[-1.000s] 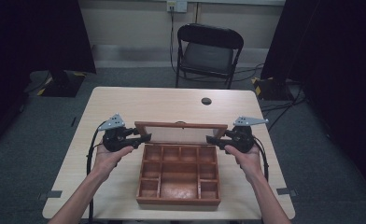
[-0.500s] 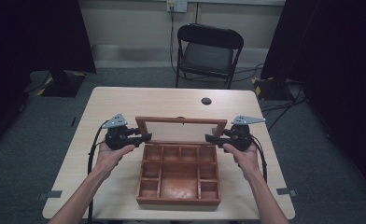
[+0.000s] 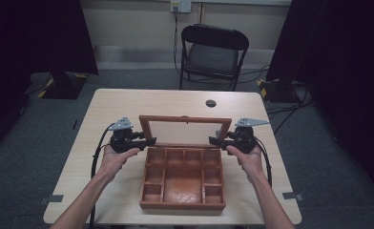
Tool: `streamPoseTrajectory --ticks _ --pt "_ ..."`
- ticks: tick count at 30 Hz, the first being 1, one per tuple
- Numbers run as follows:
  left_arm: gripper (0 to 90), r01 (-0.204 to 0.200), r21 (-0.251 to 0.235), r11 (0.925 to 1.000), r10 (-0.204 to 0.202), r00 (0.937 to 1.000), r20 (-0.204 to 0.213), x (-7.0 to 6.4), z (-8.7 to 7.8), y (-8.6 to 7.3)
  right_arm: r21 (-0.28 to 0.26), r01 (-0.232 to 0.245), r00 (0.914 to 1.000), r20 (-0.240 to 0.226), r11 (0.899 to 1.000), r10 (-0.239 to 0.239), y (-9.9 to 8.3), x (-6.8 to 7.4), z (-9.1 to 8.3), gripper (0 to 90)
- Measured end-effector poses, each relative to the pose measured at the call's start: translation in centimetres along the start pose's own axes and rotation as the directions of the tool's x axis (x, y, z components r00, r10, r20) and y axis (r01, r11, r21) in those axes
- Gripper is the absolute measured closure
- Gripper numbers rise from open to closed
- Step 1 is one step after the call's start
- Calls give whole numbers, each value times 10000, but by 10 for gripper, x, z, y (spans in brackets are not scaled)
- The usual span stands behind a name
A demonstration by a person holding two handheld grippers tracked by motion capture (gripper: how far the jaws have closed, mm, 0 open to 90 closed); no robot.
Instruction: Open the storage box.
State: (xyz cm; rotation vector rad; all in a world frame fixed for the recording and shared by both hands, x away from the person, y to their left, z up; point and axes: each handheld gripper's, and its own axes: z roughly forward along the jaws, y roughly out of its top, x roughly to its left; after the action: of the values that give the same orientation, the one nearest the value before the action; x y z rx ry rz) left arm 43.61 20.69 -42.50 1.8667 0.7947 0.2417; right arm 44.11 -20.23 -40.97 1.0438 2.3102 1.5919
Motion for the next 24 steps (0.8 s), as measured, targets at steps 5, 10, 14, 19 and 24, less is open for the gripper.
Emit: streamPoseTrajectory --ticks 5,10,14,19,24 --pt "576 88 -71 9999 -88 10000 -23 2 1 -1 -22 -17 9999 102 10000 18 0 -2 2 490" --pt "564 121 -60 9999 -121 9999 -5 3 4 -2 44 -90 9998 158 10000 89 -1 -4 6 491" --pt "564 162 -50 9999 -162 9998 74 5 6 -3 158 -282 9996 81 9995 280 -2 -7 9 476" --pt "559 162 13 9999 -162 9998 132 7 8 -6 223 -225 9997 110 9995 223 -3 -7 11 476" --pt "568 184 89 9998 -184 9998 29 8 9 -7 214 -260 9995 195 9994 256 -3 -8 11 476"
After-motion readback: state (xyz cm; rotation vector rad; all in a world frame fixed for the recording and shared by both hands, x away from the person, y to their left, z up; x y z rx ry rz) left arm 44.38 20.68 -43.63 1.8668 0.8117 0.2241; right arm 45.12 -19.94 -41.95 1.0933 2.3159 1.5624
